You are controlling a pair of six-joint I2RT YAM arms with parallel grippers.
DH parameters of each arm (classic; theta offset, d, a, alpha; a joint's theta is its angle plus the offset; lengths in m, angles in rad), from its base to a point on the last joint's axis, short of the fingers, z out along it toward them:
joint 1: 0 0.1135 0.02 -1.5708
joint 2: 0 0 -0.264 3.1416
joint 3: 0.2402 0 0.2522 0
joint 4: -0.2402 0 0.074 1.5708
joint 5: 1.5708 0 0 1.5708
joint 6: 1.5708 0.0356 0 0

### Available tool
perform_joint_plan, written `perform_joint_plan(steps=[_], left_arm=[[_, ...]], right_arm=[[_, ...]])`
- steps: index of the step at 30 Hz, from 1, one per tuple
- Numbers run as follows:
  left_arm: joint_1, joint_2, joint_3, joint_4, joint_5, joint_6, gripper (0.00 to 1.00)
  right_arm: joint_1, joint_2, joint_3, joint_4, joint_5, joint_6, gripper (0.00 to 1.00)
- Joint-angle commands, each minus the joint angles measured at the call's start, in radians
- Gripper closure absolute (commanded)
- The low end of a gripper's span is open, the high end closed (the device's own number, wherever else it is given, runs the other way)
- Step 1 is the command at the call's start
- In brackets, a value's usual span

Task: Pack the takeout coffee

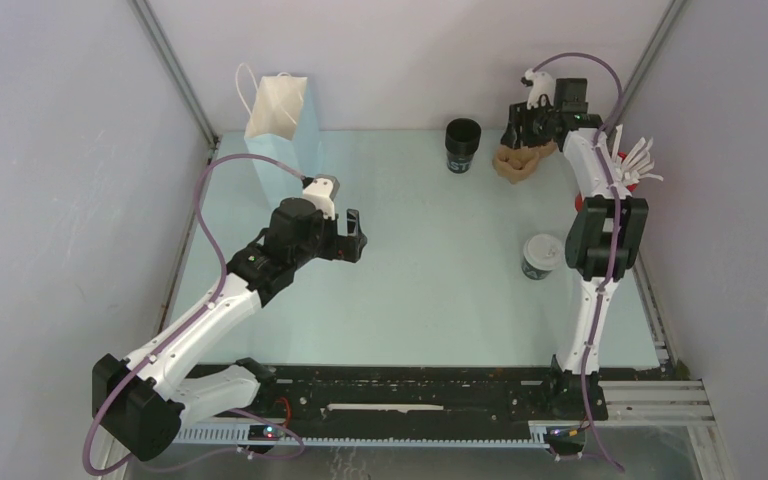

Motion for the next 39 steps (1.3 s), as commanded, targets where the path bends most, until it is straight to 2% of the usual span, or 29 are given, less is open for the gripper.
perform_joint_plan(steps=[1, 5, 10, 14, 17, 23, 25, 29, 39], left_arm=[[0.005, -0.020, 0.032, 0.033, 0.014, -0.010, 0.00], [0.005, -0.018, 0.031, 0.033, 0.014, -0.008, 0.00], [0.006, -0.016, 0.031, 0.034, 0.015, -0.008, 0.00], [0.007, -0.011, 0.030, 0.034, 0.015, -0.008, 0.00], [0.006, -0.010, 0.031, 0.037, 0.017, -0.009, 0.00], [0.006, -0.010, 0.030, 0.037, 0.021, -0.009, 0.00], [0.006, -0.010, 0.029, 0.038, 0.019, -0.009, 0.00], [0.006, -0.009, 0.028, 0.038, 0.021, -0.009, 0.00], [0.006, -0.007, 0.028, 0.039, 0.022, -0.009, 0.00]], right_arm=[[-0.010, 0.088, 0.063, -0.076, -0.069, -0.072, 0.32], [-0.020, 0.167, 0.149, -0.164, -0.113, -0.106, 0.31], [-0.032, 0.201, 0.157, -0.162, -0.122, -0.110, 0.30], [-0.046, 0.217, 0.166, -0.168, -0.169, -0.098, 0.33], [-0.054, 0.222, 0.168, -0.180, -0.210, -0.094, 0.39], [-0.069, 0.228, 0.173, -0.190, -0.262, -0.083, 0.57], [-0.068, 0.228, 0.175, -0.194, -0.265, -0.089, 0.59], [-0.067, 0.230, 0.180, -0.195, -0.237, -0.101, 0.45], [-0.059, 0.292, 0.278, -0.275, -0.249, -0.112, 0.47]])
